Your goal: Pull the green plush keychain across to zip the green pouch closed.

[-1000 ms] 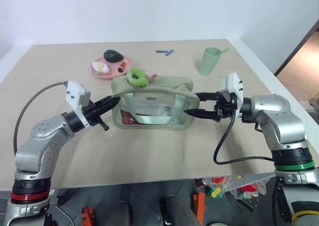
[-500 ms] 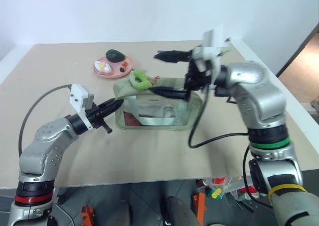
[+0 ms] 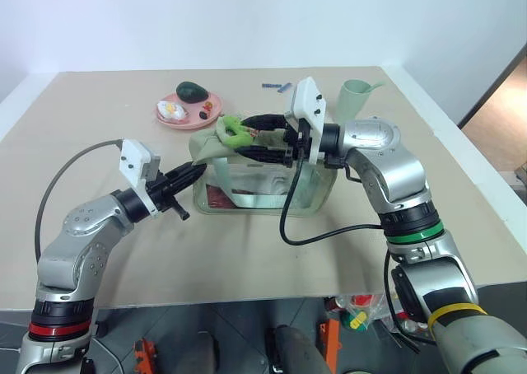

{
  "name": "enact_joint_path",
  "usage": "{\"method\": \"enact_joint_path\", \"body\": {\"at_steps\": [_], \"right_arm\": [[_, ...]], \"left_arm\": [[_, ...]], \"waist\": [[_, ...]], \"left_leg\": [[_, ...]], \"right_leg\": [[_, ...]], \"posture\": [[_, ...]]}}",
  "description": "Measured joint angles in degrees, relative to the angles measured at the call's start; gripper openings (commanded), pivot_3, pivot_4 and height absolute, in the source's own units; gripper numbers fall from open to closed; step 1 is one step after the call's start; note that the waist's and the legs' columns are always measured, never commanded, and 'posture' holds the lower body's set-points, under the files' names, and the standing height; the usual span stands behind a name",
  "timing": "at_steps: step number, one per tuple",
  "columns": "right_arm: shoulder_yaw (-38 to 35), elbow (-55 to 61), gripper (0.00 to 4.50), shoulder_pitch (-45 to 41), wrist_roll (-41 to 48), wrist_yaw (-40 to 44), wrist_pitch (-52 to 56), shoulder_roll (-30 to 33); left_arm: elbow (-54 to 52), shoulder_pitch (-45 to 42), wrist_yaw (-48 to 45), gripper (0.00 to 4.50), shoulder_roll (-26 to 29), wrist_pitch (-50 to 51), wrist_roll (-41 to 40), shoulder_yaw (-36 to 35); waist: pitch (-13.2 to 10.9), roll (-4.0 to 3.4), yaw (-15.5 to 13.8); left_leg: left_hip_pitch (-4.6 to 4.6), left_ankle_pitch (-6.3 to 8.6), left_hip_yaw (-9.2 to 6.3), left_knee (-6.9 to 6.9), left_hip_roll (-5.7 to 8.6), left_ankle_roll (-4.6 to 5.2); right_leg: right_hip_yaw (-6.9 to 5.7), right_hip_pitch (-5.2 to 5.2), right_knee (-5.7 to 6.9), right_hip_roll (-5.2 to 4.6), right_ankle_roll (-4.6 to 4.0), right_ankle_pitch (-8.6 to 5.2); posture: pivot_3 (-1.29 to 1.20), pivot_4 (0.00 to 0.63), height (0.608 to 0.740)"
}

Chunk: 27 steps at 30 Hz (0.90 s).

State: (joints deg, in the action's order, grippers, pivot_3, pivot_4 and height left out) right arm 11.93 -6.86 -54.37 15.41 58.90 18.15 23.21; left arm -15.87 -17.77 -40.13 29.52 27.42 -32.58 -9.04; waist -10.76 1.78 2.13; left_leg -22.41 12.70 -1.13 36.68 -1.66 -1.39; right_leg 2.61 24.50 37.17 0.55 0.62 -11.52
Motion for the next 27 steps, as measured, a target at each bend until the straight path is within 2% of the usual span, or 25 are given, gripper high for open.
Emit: {"method": "enact_joint_path", "body": {"at_steps": [3, 4, 16, 19, 22, 27], "right_arm": [[0.73, -0.32, 0.24, 0.0, -0.53, 0.06, -0.45, -0.72], [0.73, -0.33, 0.03, 0.0, -0.63, 0.04, -0.55, -0.88], [-0.7, 0.51, 0.03, -0.42, -0.43, -0.74, -1.31, -2.03], [-3.48, 2.78, 0.03, -1.87, 0.03, -1.71, -1.63, 1.02], [-8.31, 3.7, 0.03, -2.05, -0.2, -3.28, -2.27, 7.29], [-14.77, 3.19, 0.03, 2.87, -2.07, -6.63, -3.75, 16.48]], "left_arm": [[-0.16, 0.0, 0.43, 0.0, 0.0, 0.01, 0.0, 0.14], [-0.23, 0.0, 0.55, 0.0, 0.0, 0.02, 0.0, 0.18], [-0.33, -0.93, 3.54, 0.0, -1.97, 0.48, 0.72, 0.83], [-0.06, -1.92, 4.57, 0.0, -2.9, 0.6, 1.13, 1.83], [0.14, -2.58, 5.59, 0.0, -3.86, 1.06, 1.09, 2.3], [0.12, -2.76, 6.26, 0.0, -3.88, 1.66, 1.19, 2.41]], "waist": [[0.0, 0.0, 0.0], [0.0, 0.0, -0.01], [-0.01, -0.01, -0.22], [-0.01, -0.01, -0.58], [0.01, 0.03, -0.85], [0.01, 0.03, -0.91]], "left_leg": [[0.0, 0.0, -0.01, 0.0, 0.0, 0.0], [0.0, 0.0, -0.02, 0.0, 0.0, 0.0], [-0.03, 0.0, -0.02, 0.0, 0.01, 0.0], [-0.06, 0.0, -0.02, 0.0, 0.04, 0.0], [-0.09, 0.0, 0.02, -0.02, 0.06, 0.0], [-0.08, 0.02, 0.04, -0.08, 0.06, 0.02]], "right_leg": [[-0.01, 0.0, 0.0, 0.0, 0.0, 0.0], [-0.01, 0.0, 0.0, 0.0, 0.0, 0.0], [-0.01, 0.01, 0.0, -0.01, 0.0, 0.0], [-0.01, 0.01, -0.03, -0.03, 0.01, 0.0], [0.04, 0.02, -0.12, -0.03, 0.02, -0.01], [0.08, 0.06, -0.11, -0.02, 0.02, -0.03]], "posture": [[0.0, 0.15, 0.74], [0.0, 0.15, 0.74], [0.0, 0.15, 0.74], [0.0, 0.15, 0.74], [0.0, 0.15, 0.74], [0.0, 0.15, 0.74]]}}
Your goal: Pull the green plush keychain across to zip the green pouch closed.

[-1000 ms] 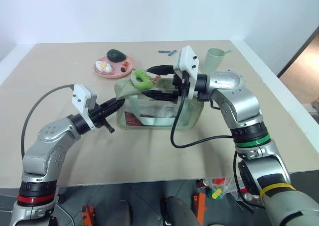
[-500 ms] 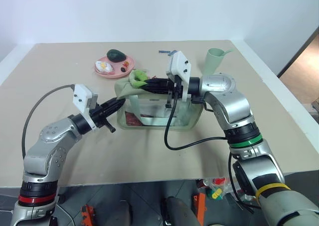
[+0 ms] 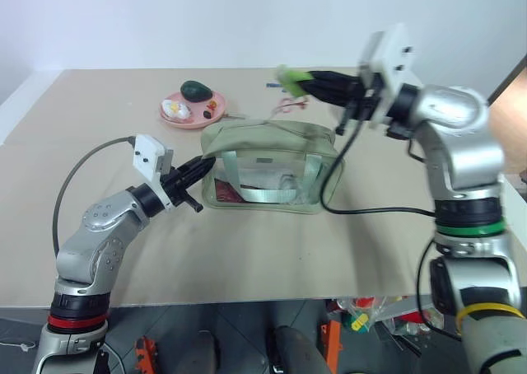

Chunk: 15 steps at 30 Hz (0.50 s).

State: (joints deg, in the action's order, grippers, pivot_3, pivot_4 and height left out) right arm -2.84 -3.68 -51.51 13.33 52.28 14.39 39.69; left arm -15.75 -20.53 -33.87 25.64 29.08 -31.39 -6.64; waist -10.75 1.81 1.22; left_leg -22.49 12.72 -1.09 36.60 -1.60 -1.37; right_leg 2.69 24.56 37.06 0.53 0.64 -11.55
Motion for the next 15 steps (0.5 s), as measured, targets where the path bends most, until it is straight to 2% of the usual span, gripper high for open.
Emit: {"method": "enact_joint_path", "body": {"at_steps": [3, 9, 13, 15], "right_arm": [[-2.63, -1.61, 0.03, 4.85, -2.51, -2.39, -1.73, 5.59], [-3.91, -0.14, 0.03, 16.44, -7.26, -6.69, -1.96, 11.14], [-3.92, 9.26, 0.03, 25.59, -10.56, -10.8, 4.22, 11.42], [-2.35, 15.71, 0.03, 29.93, -12.33, -13.79, 8.2, 9.0]], "left_arm": [[-0.01, 0.0, 0.2, 0.0, 0.05, 0.0, 0.47, 0.17], [-0.6, -0.38, -0.4, 0.0, 0.14, -0.13, 0.74, 2.37], [-0.62, -0.42, -0.3, 0.0, 0.39, -0.2, 1.24, 2.35], [-0.58, -0.44, -0.09, 0.0, 0.41, -0.21, 1.81, 2.34]], "waist": [[0.0, 0.0, 0.01], [0.0, 0.0, 0.03], [0.01, -0.01, 0.13], [0.08, 0.09, 0.22]], "left_leg": [[0.04, 0.0, 0.06, 0.0, 0.02, 0.0], [0.12, 0.0, 0.2, 0.01, 0.02, 0.0], [0.17, 0.0, 0.25, 0.0, 0.0, 0.0], [0.24, 0.0, 0.21, 0.01, -0.08, -0.01]], "right_leg": [[0.08, -0.01, 0.0, 0.0, 0.0, 0.0], [0.26, -0.03, 0.01, 0.01, 0.02, 0.01], [0.35, -0.02, 0.05, 0.06, 0.04, 0.02], [0.32, -0.08, 0.06, 0.14, 0.04, 0.02]], "posture": [[0.0, 0.15, 0.74], [0.0, 0.15, 0.74], [0.0, 0.15, 0.74], [0.0, 0.15, 0.74]]}}
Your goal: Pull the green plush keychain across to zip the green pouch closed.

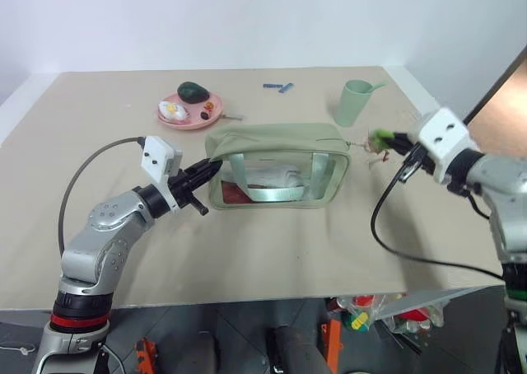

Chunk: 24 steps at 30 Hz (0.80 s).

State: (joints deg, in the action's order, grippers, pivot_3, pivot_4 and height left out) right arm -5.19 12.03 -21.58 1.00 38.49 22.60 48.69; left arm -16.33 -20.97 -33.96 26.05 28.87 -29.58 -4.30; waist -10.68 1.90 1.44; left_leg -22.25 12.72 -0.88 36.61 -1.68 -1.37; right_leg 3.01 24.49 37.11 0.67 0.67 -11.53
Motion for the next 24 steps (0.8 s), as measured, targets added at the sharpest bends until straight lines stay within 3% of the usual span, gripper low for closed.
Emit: {"method": "enact_joint_path", "body": {"at_steps": [4, 9, 18, 24], "right_arm": [[4.41, 3.19, 0.03, 4.52, -3.6, -5.43, 3.59, -5.47], [7.21, -2.2, 0.03, 4.77, -6.07, -11.33, 1.24, -11.93], [5.65, -9.12, 0.03, 0.66, -4.11, -13.85, -2.43, -17.85], [-2.03, -7.02, 2.0, -1.76, 6.74, -8.66, 0.87, -17.48]], "left_arm": [[0.01, -0.01, 0.09, 0.0, -0.09, -0.04, 0.65, 0.13], [0.82, -1.18, 0.21, 0.0, -0.11, -0.07, 1.81, 0.73], [1.2, -1.62, 0.28, 0.0, -0.17, -0.25, 2.61, 0.82], [1.58, -2.2, -1.61, 2.06, 0.78, 1.57, 0.38, -0.03]], "waist": [[0.0, 0.01, 0.11], [0.03, 0.04, 0.45], [0.06, 0.1, 0.66], [0.04, 0.09, 0.7]], "left_leg": [[0.04, -0.05, 0.04, 0.04, 0.04, -0.07], [0.04, -0.07, 0.16, 0.15, 0.1, -0.08], [0.04, -0.07, 0.22, 0.13, 0.11, -0.08], [-0.06, -0.06, 0.22, 0.12, 0.12, -0.07]], "right_leg": [[0.12, -0.02, 0.02, 0.01, -0.08, -0.04], [0.3, -0.07, 0.01, 0.01, -0.07, -0.02], [0.4, -0.07, 0.0, 0.02, 0.17, 0.13], [0.4, -0.01, -0.04, 0.02, 0.23, 0.16]], "posture": [[0.0, 0.15, 0.74], [0.0, 0.15, 0.74], [0.0, 0.15, 0.74], [0.0, 0.15, 0.74]]}}
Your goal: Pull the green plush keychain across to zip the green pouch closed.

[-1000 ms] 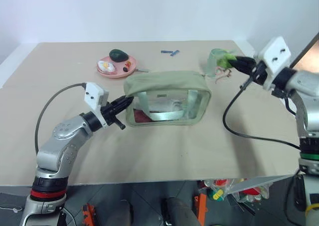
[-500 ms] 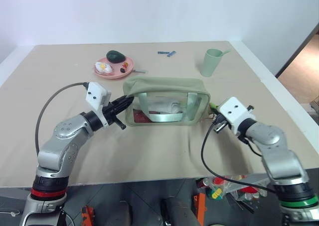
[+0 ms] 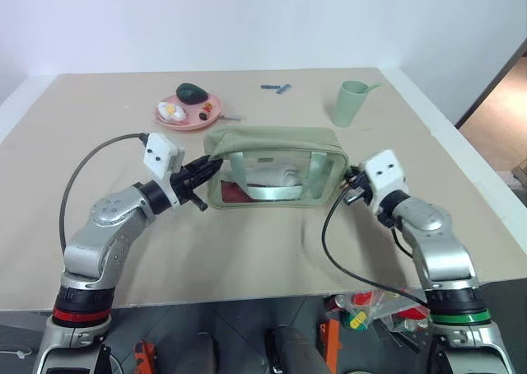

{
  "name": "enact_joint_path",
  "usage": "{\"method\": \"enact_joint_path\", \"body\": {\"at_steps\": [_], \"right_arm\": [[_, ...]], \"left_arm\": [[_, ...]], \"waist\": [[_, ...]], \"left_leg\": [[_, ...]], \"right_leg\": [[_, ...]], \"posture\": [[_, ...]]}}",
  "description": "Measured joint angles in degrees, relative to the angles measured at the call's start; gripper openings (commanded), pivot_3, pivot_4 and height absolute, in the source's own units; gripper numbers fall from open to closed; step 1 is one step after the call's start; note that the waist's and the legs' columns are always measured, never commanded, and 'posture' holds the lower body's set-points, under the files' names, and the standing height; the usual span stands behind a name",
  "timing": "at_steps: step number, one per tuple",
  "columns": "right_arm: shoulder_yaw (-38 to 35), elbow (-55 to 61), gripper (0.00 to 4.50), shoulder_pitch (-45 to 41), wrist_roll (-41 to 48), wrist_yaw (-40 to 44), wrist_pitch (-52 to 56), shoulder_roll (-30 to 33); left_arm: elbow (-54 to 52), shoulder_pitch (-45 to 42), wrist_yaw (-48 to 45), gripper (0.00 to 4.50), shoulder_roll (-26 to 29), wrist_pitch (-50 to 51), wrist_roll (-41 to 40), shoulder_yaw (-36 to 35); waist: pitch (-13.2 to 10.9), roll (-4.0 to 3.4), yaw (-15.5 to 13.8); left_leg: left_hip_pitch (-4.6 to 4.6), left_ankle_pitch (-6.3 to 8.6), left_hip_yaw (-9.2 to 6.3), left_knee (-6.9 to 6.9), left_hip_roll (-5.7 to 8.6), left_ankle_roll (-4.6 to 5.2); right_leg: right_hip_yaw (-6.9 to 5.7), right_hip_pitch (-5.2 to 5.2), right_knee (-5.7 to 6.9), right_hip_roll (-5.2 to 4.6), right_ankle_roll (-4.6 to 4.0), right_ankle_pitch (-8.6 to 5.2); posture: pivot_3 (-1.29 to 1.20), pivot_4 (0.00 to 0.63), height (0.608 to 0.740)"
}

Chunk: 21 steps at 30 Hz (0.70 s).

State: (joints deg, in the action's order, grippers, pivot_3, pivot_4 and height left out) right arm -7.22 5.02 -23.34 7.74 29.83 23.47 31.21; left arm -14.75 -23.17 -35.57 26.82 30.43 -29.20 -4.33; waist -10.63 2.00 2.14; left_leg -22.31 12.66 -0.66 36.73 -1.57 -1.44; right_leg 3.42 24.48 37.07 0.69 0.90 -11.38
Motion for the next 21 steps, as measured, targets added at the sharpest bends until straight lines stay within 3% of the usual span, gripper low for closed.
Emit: {"method": "enact_joint_path", "body": {"at_steps": [6, 7, 14, 18, 21], "right_arm": [[-4.95, 3.57, 4.24, -0.57, 8.18, 7.37, 1.32, 5.62], [-5.57, 4.32, 4.47, -0.51, 9.16, 8.1, 1.51, 6.3], [-14.23, 13.09, 4.47, 3.33, 20.06, 11.83, 8.16, 11.3], [-17.77, 21.47, 4.47, 9.96, 28.48, 12.78, 15.75, 13.45], [-16.46, 28.22, 4.47, 17.49, 31.43, 12.78, 17.96, 13.12]], "left_arm": [[0.7, -2.39, -2.54, 4.28, 2.51, 0.02, -0.04, -0.11], [0.78, -2.45, -2.83, 4.48, 2.98, 0.02, -0.04, -0.13], [-0.37, -2.16, -5.7, 4.48, 7.25, 2.19, -3.58, -3.72], [-4.79, 3.17, -5.57, 4.48, 10.73, 2.6, -4.07, -7.17], [-6.86, 9.76, -3.37, 4.48, 11.67, 2.61, -0.97, -6.69]], "waist": [[0.0, 0.0, 0.0], [0.0, 0.0, 0.0], [-0.02, 0.02, 0.2], [-0.02, 0.03, 0.43], [-0.02, 0.04, 0.42]], "left_leg": [[0.0, 0.02, 0.0, -0.1, 0.0, 0.03], [0.0, 0.02, 0.0, -0.11, 0.0, 0.03], [-0.04, 0.03, -0.02, -0.15, -0.04, 0.04], [0.05, 0.07, 0.01, -0.22, -0.06, 0.07], [0.03, 0.08, -0.02, -0.21, -0.08, 0.07]], "right_leg": [[0.0, 0.03, -0.04, 0.01, -0.02, -0.04], [0.0, 0.04, -0.04, 0.01, -0.02, -0.04], [-0.02, 0.12, -0.03, 0.03, -0.04, -0.06], [0.0, 0.07, -0.03, 0.02, -0.06, -0.15], [-0.03, 0.09, -0.03, 0.02, -0.12, -0.19]], "posture": [[0.0, 0.15, 0.74], [0.0, 0.15, 0.74], [0.0, 0.15, 0.74], [0.0, 0.15, 0.74], [0.0, 0.15, 0.74]]}}
